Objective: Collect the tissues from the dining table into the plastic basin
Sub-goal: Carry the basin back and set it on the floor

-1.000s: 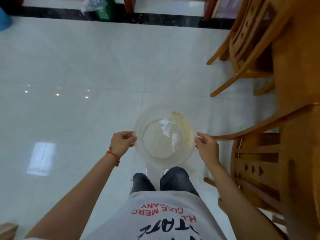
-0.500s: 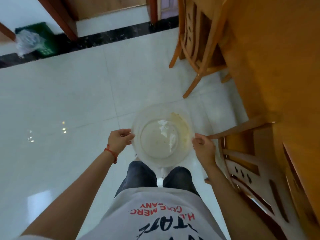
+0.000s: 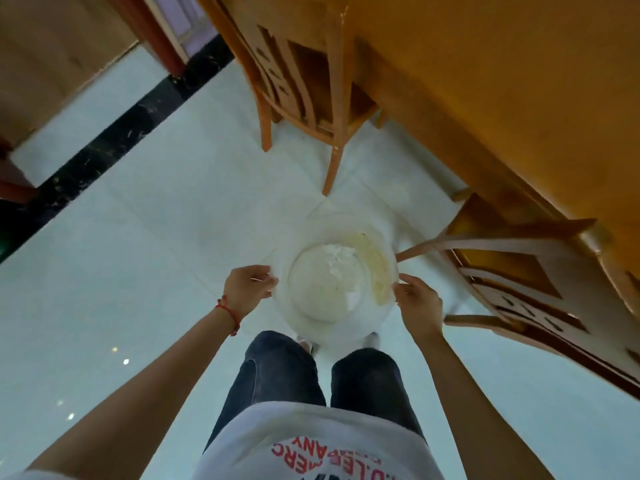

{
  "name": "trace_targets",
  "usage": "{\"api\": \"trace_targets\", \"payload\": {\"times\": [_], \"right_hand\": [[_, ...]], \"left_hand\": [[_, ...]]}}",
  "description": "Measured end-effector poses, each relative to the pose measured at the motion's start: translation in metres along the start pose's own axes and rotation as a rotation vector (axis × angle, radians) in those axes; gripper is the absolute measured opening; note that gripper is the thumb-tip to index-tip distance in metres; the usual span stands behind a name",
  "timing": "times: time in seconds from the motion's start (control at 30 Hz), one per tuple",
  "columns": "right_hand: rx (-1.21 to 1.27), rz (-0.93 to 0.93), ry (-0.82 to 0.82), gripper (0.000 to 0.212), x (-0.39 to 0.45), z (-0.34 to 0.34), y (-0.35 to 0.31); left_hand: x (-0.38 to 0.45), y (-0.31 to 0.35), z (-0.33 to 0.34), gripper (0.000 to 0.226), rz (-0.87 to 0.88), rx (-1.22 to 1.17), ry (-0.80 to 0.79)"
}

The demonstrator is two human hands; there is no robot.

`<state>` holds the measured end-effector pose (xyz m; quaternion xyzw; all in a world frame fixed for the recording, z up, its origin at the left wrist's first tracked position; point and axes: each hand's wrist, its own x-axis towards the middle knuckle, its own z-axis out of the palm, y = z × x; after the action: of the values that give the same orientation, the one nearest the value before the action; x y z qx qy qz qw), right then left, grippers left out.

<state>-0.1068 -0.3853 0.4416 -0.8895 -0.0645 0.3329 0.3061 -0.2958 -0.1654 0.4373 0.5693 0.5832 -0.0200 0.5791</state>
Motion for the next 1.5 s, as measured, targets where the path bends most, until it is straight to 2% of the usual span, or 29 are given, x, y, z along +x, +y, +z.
{"api": "trace_targets", "payload": {"times": [0.13,0.27,0.57,1.03,1.27,1.37,1.5], "right_hand": [[0.011,0.067,0.034,0.028,0.017,0.017,0.002],[0.021,0.095,0.086,0.025,0.041,0.032,0.012],[0.1,0.131,0.148,0.023,0.104,0.068,0.052],[0.012,0.046,0.122,0.025,0.226,0.152,0.134],[0.022,0.079,0.133,0.023,0.287,0.185,0.167],[0.031,0.072,0.142,0.024,0.308,0.196,0.173],[0.071,0.08,0.176,0.026,0.334,0.207,0.18]], "left_hand": [[0.04,0.004,0.004,0.021,-0.025,0.0,-0.028],[0.074,0.0,0.019,0.03,-0.043,-0.005,-0.044],[0.149,-0.032,0.06,0.035,-0.044,0.004,-0.068],[0.288,-0.114,0.13,0.035,-0.039,-0.054,-0.052],[0.354,-0.136,0.164,0.019,-0.034,-0.057,-0.084],[0.378,-0.141,0.176,0.035,-0.04,-0.06,-0.089],[0.405,-0.143,0.189,0.039,-0.018,-0.036,-0.11]]}}
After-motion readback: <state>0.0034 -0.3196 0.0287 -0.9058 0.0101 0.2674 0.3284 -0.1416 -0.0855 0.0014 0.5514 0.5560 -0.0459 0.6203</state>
